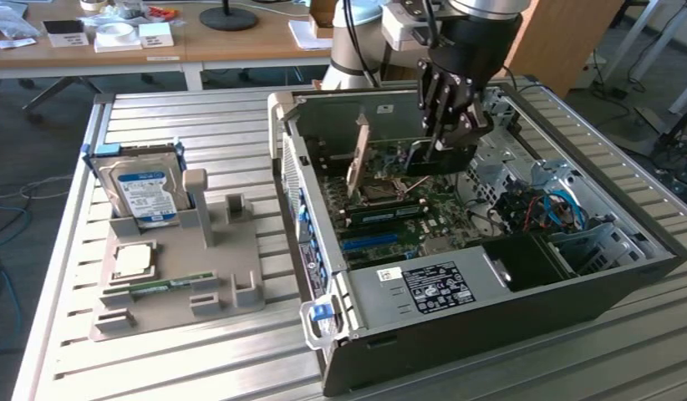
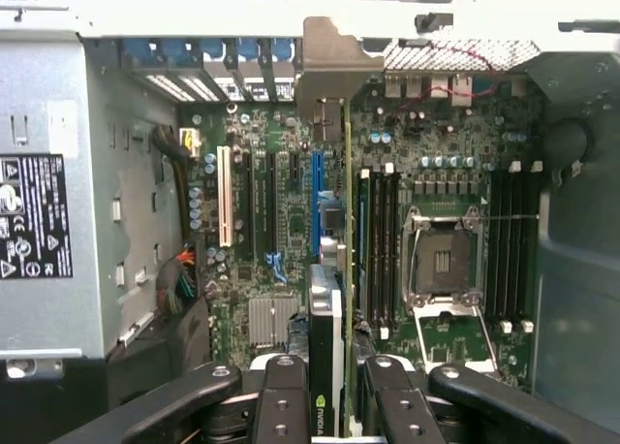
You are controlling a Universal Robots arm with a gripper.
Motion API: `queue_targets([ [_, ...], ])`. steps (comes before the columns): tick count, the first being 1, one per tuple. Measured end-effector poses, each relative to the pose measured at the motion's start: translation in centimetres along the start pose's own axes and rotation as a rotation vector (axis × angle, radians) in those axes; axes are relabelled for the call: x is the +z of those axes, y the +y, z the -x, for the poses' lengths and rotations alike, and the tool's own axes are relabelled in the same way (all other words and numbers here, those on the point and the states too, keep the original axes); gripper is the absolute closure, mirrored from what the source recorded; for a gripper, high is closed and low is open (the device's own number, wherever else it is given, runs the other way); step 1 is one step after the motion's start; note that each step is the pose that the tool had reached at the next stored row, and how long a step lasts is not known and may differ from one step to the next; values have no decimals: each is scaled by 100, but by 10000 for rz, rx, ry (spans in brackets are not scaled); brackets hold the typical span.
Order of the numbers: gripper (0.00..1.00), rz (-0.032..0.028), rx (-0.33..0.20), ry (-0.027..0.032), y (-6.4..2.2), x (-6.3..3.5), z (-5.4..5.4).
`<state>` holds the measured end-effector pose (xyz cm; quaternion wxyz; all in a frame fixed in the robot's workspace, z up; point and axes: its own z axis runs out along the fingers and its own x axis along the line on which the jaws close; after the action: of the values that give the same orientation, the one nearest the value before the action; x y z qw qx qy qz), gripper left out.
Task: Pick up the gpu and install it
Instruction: 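Insert the gpu into the slot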
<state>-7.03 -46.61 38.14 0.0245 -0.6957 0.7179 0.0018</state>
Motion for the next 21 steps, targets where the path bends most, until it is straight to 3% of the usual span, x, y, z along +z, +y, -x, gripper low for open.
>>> queue_targets([
  [9, 73, 1, -2, 1, 2, -1, -1],
  [16, 73, 28, 1, 3, -75, -10, -15],
  [21, 73, 30, 2, 4, -79, -10, -21],
])
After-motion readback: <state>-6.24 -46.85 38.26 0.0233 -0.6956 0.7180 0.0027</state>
